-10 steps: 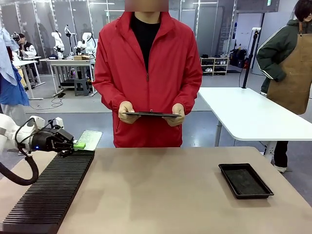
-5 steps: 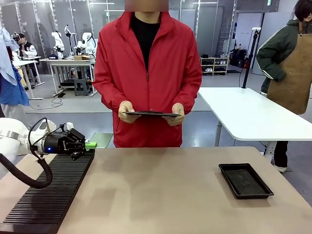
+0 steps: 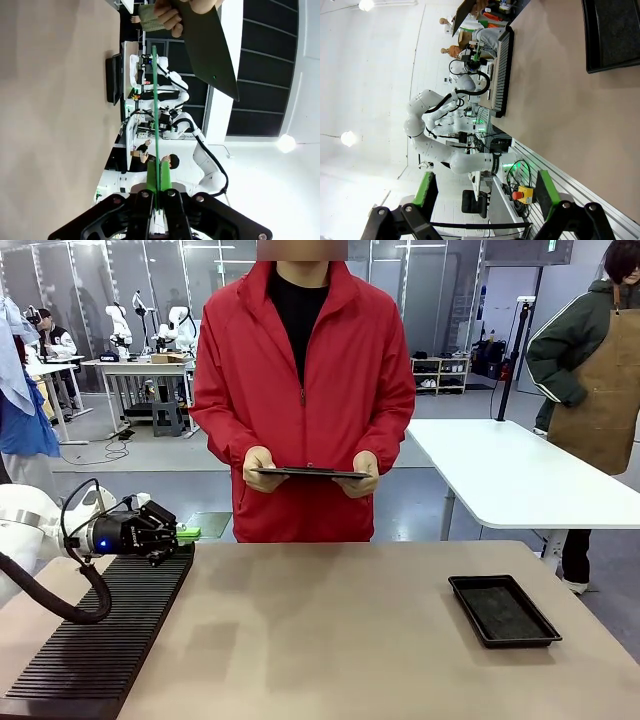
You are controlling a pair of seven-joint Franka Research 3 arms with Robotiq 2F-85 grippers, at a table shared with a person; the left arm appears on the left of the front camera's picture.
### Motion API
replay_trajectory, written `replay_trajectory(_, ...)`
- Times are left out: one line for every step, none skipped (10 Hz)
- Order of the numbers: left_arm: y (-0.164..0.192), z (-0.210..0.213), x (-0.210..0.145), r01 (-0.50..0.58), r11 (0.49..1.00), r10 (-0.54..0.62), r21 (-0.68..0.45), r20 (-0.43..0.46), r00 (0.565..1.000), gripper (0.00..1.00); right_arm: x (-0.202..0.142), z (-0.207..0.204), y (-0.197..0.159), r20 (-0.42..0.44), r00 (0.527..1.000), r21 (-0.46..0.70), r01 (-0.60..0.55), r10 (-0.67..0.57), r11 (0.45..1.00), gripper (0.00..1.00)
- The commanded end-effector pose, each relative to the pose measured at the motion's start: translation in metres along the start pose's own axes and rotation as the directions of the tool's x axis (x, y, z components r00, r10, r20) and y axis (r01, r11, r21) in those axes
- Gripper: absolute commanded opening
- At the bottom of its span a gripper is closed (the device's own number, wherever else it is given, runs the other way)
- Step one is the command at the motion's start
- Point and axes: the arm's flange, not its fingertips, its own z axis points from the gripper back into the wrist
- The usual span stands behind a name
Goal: Inspect the PCB.
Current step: Pick up the Blank PCB and present it to the human, then release the Blank PCB you were holding.
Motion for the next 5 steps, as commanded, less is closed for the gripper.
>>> replay_trajectory(0.0009,0.0001,-0.0009,-0.001,1.0,0.001,0.006,-0.006,1.0,0.03,-0.0029,0.0005,0.0005,-0.003,1.0,0.004,-0.004,0.004,1.0,1.0)
replay_trajectory(0.0009,0.0001,-0.0009,-0.001,1.0,0.001,0.006,-0.006,1.0,0.03,-0.0029,0.0005,0.0005,-0.003,1.0,0.004,-0.004,0.004,1.0,1.0)
replay_trajectory(0.0009,0.0001,-0.0009,-0.001,1.0,0.001,0.006,-0.006,1.0,0.03,-0.0029,0.0005,0.0005,-0.003,1.0,0.004,-0.004,0.004,1.0,1.0)
replay_trajectory(0.0009,0.0001,-0.0009,-0.001,1.0,0.001,0.006,-0.006,1.0,0.03,-0.0029,0.0005,0.0005,-0.003,1.0,0.004,-0.004,0.004,1.0,1.0)
replay_trajectory(0.0009,0.0001,-0.0009,-0.001,1.0,0.001,0.006,-0.006,1.0,0.03,-0.0029,0.0005,0.0005,-0.003,1.0,0.004,-0.004,0.004,1.0,1.0)
